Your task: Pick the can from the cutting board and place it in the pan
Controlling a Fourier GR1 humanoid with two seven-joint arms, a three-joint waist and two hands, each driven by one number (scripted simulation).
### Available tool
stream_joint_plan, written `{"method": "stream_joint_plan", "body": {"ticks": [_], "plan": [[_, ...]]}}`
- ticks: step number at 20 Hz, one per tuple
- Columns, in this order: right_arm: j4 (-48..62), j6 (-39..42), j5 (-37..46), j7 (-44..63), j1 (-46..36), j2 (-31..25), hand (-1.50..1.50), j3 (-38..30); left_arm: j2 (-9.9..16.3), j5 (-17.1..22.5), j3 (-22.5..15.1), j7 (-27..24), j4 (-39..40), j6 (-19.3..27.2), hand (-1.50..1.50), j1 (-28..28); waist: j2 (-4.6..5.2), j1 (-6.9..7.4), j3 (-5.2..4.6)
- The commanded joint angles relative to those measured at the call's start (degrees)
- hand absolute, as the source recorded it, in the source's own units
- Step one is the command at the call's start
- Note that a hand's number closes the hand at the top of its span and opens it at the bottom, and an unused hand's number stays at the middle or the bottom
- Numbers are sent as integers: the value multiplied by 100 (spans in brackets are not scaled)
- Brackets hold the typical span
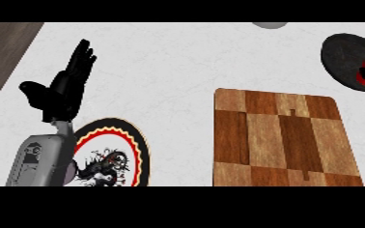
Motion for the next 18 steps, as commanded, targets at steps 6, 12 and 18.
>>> {"method": "stream_joint_plan", "body": {"ticks": [6, 12, 18], "plan": [[36, 544, -713, -1288, 372, -3, -150, -632, -42, -24, -33, -28, 104, -14, 0, 137, -3, -55, -8], [-375, -2, -1623, -2372, 478, 372, -150, -1476, 114, 115, 163, -58, -45, -97, 0, 247, -93, -138, -16], [-327, 1382, -2365, -3123, 766, 132, -150, -1935, 1, -45, 86, -195, -141, 52, 0, 537, -177, -299, -46]]}}
